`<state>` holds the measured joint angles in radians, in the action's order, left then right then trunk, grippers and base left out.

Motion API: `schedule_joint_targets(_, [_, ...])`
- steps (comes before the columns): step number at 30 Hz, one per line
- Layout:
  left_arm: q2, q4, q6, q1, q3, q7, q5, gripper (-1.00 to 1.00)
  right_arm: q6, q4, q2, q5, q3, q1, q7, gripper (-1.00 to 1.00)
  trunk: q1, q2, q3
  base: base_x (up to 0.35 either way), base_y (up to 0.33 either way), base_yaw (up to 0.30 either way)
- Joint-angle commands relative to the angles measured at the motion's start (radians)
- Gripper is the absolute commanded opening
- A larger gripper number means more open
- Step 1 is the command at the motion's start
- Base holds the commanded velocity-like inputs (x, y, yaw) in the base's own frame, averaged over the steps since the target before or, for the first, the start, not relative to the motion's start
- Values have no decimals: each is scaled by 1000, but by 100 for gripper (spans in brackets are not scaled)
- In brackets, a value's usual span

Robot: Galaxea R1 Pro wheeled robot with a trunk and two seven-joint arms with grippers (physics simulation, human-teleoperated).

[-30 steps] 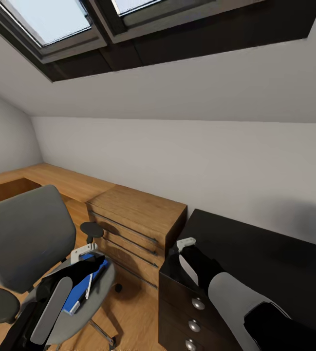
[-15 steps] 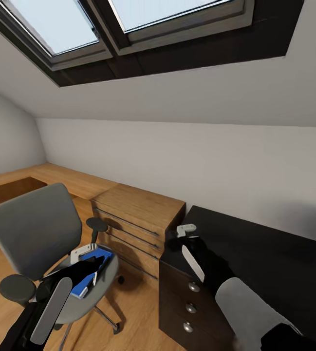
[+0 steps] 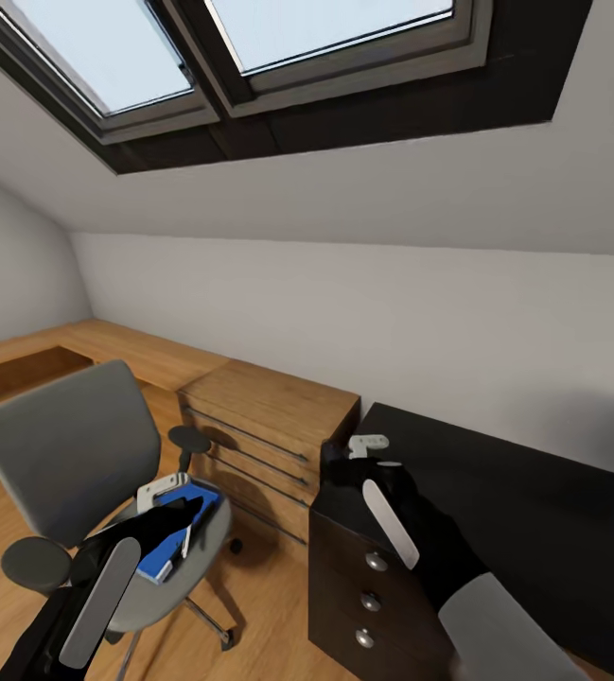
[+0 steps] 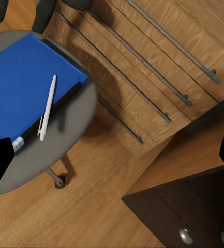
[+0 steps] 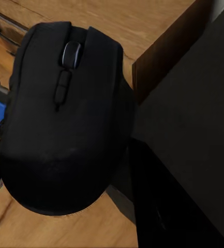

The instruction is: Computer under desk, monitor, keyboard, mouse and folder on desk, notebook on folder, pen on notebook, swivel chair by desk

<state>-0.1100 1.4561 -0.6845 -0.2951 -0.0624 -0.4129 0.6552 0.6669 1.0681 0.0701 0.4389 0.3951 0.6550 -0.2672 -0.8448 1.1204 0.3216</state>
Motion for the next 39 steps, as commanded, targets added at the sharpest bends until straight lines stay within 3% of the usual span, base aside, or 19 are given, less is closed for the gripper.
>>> schedule_joint_targets(1, [-1,1,-1,-1,-2,-10,11,100,2,5,-1,15,1,1,-12,-100,4,-6,-2,0,0,0])
schedule_joint_targets(5, [-2,1,-2,1,-2,-10,14,100,2,12,-17,17,-1,0,-11,-100,19,-34,-17,-121,0,-164])
schedule_joint_targets(9, [-2,1,-2,0,-2,-10,14,100,2,12,-18,17,-1,0,-11,-100,35,-62,-32,-58,0,-268])
schedule_joint_targets(21, [-2,4,-1,15,-2,-9,6,100,1,11,-18,17,-1,0,-11,-100,35,-62,-35,-3,0,-264])
schedule_joint_targets(39, [-2,10,0,27,-2,-9,3,100,2,12,-19,17,0,0,-12,-100,35,-62,-36,-4,28,-45])
